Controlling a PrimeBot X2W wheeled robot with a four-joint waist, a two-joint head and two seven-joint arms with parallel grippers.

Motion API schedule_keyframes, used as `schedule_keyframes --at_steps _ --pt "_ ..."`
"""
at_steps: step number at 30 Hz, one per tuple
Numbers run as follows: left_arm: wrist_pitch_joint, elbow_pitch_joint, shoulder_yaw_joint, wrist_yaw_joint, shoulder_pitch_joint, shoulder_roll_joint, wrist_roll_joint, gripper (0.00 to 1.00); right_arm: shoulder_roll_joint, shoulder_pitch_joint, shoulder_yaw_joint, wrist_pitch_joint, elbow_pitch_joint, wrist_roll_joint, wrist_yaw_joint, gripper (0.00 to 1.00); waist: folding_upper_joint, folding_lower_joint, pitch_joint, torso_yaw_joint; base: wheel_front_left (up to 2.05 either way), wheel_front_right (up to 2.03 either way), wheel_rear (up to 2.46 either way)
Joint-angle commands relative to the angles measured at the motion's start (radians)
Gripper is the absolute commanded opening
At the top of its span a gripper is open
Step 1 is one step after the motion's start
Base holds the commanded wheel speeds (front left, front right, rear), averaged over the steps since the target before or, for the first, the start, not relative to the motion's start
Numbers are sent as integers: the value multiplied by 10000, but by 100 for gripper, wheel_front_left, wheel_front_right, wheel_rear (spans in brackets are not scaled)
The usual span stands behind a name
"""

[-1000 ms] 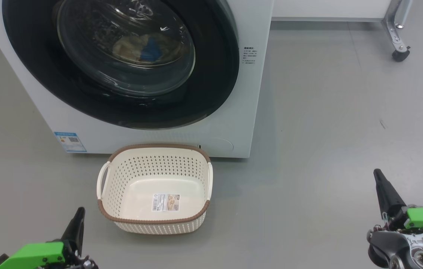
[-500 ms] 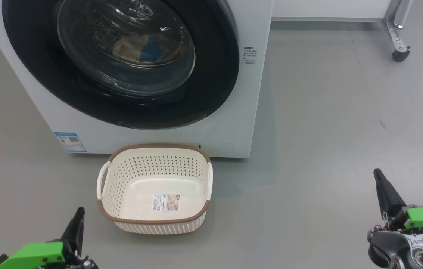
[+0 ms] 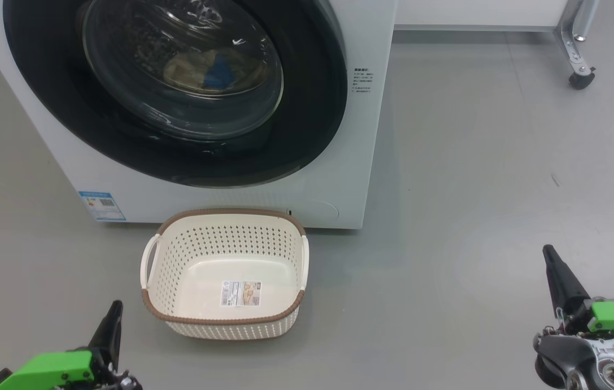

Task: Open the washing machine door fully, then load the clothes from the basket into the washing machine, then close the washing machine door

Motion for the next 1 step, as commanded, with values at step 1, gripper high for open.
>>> schedule_keyframes --at_steps 1 --pt "95 -287 368 -71 -512 72 -30 0 -91 -547 160 67 -314 -92 -29 0 0 0 0 0 0 0 0"
